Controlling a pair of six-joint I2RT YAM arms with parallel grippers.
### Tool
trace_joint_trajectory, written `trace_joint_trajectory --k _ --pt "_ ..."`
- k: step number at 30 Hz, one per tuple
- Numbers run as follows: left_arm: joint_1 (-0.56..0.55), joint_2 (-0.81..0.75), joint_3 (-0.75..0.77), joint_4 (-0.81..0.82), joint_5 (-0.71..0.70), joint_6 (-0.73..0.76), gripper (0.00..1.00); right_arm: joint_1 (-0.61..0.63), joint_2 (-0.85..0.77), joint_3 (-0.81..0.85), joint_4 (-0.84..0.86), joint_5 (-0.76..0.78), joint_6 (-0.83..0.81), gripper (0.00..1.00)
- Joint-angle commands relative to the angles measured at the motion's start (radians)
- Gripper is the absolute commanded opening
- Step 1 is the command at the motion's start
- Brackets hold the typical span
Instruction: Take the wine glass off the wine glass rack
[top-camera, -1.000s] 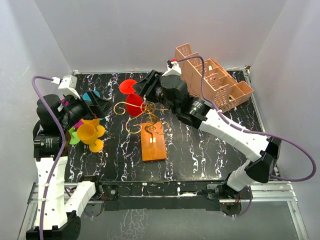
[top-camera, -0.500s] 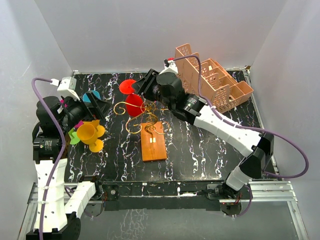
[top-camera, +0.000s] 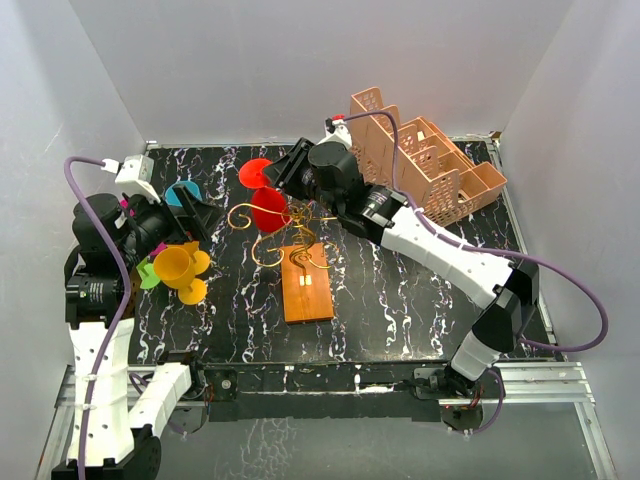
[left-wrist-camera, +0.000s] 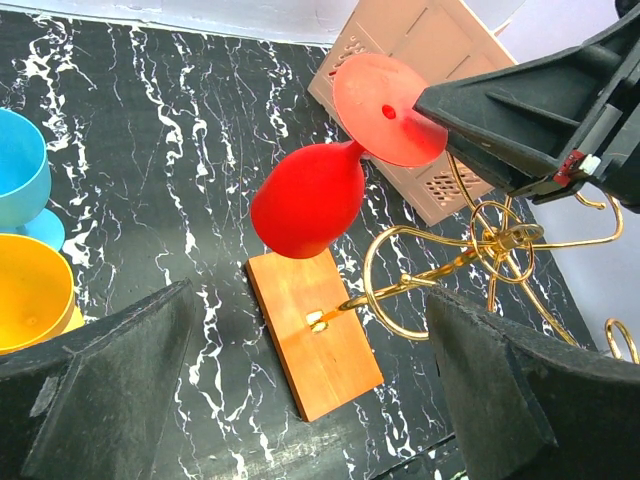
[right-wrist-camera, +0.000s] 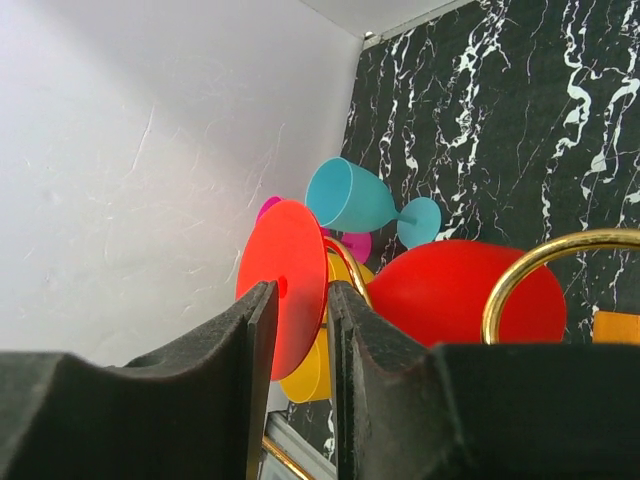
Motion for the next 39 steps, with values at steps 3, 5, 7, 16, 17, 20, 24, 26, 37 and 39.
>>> trace_joint_trajectory --k 3,5,7,16,17,20,24,26,37,39 --pt "-0.008 -0.019 0.037 -0.002 -0.004 0.015 0.97 -0.009 0.019 0.058 0.035 0.039 -0.026 0.27" --pt "-0.008 -0.019 0.037 -0.002 -0.004 0.016 0.97 -0.008 0.021 0.060 0.032 0.042 -0.032 0.25" --pt "-0.010 -0.020 0.037 -0.002 -0.004 0.016 0.97 -0.009 0.024 0.069 0.027 0.045 -0.036 0.23" --pt "-0.010 -0.014 0.043 -0.010 -0.003 0.017 0.97 -0.008 0.037 0.108 0.028 0.024 -0.040 0.11" --pt "-0.010 -0.014 0.045 -0.014 -0.003 0.018 0.97 -0.009 0.038 0.111 0.030 0.020 -0.036 0.10" --pt "-0.010 -0.014 0.049 -0.017 -0.006 0.018 0.97 -0.008 0.035 0.107 0.046 0.001 -0.018 0.09" --pt "-0.010 -0.013 0.050 -0.017 -0.008 0.018 0.97 -0.008 0.022 0.074 0.093 -0.012 0.018 0.08" --pt "-0.009 -0.012 0.052 -0.018 -0.007 0.018 0.97 -0.009 0.018 0.066 0.105 -0.006 0.034 0.08" --pt "-0.010 -0.015 0.052 -0.025 -0.013 0.020 0.97 -0.020 -0.060 -0.030 0.153 0.071 0.170 0.08" --pt "-0.010 -0.015 0.052 -0.024 -0.013 0.019 0.97 -0.022 -0.079 -0.054 0.167 0.079 0.178 0.08"
